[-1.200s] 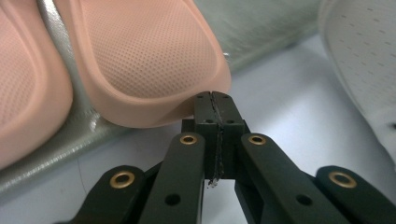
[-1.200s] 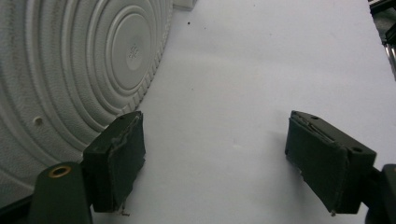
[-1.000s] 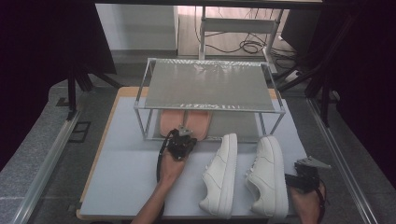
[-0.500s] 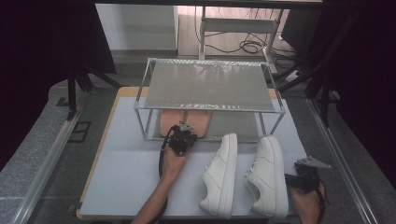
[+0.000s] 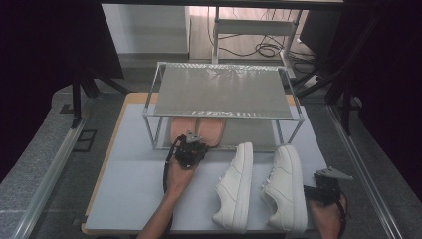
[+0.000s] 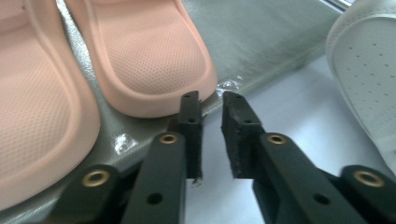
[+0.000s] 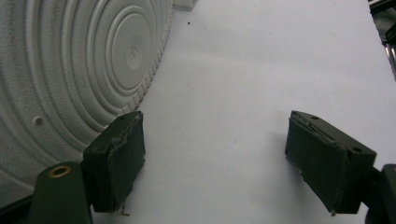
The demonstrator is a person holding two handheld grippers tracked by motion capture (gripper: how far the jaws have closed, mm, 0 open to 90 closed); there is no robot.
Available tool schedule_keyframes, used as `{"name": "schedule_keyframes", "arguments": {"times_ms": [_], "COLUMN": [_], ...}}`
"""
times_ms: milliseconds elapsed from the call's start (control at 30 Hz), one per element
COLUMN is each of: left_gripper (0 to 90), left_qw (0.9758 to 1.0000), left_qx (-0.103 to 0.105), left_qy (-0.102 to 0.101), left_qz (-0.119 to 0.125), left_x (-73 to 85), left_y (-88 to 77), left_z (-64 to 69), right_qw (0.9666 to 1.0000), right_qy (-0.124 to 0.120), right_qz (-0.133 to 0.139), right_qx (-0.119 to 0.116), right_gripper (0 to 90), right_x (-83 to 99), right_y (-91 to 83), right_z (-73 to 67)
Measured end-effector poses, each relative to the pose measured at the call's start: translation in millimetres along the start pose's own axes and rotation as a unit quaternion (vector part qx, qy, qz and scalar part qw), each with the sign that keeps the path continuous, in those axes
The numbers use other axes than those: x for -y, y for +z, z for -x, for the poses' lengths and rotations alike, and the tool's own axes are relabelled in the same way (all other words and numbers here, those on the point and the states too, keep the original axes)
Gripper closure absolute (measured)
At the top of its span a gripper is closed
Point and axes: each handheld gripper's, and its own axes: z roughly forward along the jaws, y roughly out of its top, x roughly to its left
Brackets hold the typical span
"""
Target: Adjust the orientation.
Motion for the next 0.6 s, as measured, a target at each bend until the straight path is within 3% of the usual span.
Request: {"name": "schedule_keyframes", "arguments": {"times_ms": [600], "left_gripper": [45.9], "left_qw": [0.9999], "left_qx": [0.005], "left_qy": [0.009], "left_qz": [-0.005], "left_x": [13.5], "left_y": [-41.4], "left_z": [-6.8], "right_qw": [1.0000], "right_qy": [0.000], "right_qz": [0.001], "right_qx": [0.001], "right_gripper": [20.3], "right_x": [0.1], "right_y": [0.2], "right_z": [-0.2]}}
